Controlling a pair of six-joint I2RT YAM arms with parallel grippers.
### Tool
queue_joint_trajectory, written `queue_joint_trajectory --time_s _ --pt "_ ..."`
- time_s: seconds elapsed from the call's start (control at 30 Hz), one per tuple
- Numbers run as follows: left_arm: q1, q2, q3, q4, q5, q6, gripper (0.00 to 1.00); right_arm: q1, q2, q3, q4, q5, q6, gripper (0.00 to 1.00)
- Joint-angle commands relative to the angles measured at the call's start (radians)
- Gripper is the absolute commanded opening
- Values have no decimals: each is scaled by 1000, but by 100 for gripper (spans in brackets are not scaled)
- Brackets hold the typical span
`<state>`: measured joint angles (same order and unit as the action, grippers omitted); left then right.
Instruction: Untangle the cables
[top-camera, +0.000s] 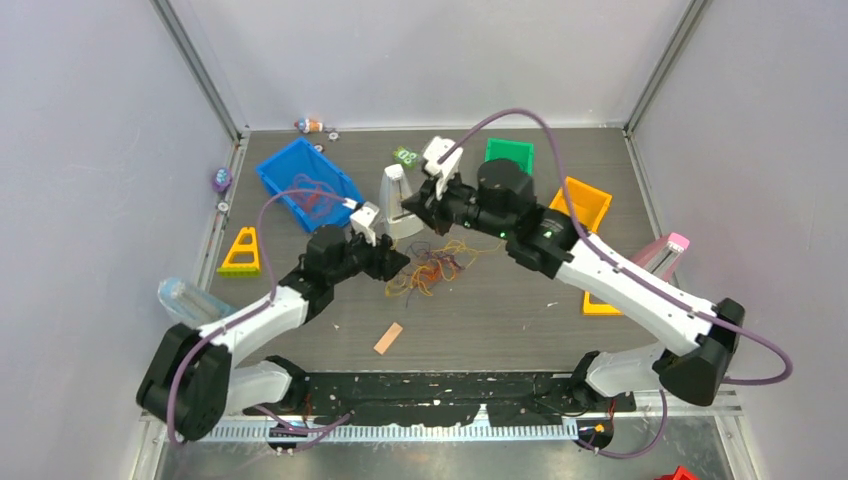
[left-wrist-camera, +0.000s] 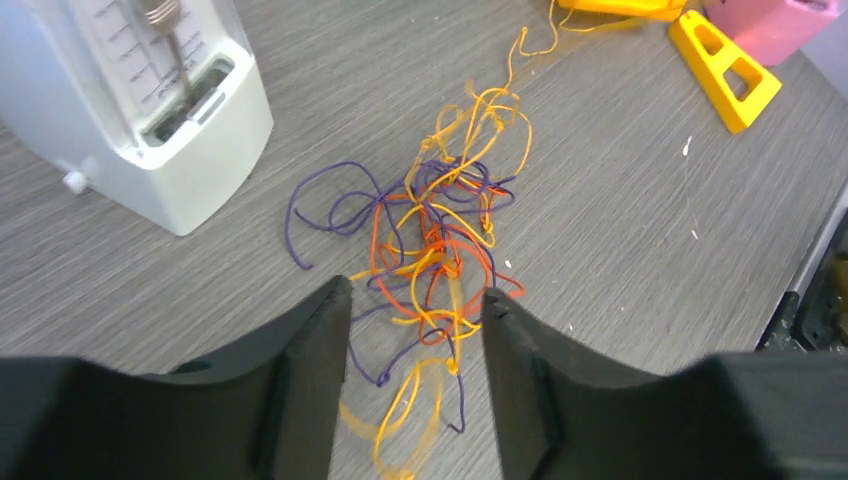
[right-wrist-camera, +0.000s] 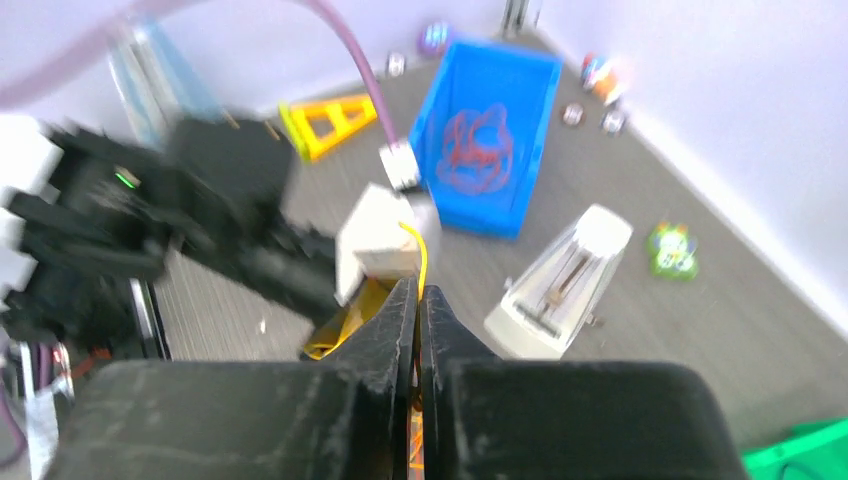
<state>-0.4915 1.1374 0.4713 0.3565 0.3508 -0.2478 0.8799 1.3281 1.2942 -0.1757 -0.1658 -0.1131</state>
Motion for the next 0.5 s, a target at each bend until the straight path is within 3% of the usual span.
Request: queue_joint_trajectory --time_s 0.0,0.07,0.27,0.37,0.47 --pt "-33 119 142 -128 -28 36 43 4 -82 184 -39 55 56 5" --pt "-33 171 184 -199 -88 35 30 4 -94 248 -73 111 62 5" --pt "-33 295 290 -332 -116 23 28 -10 -113 456 -170 404 34 5" --pt "-33 257 242 -239 -43 16 41 -27 -102 539 -218 507 3 5" --pt "-33 213 183 -124 70 -1 62 -45 -85 641 -242 529 -11 5"
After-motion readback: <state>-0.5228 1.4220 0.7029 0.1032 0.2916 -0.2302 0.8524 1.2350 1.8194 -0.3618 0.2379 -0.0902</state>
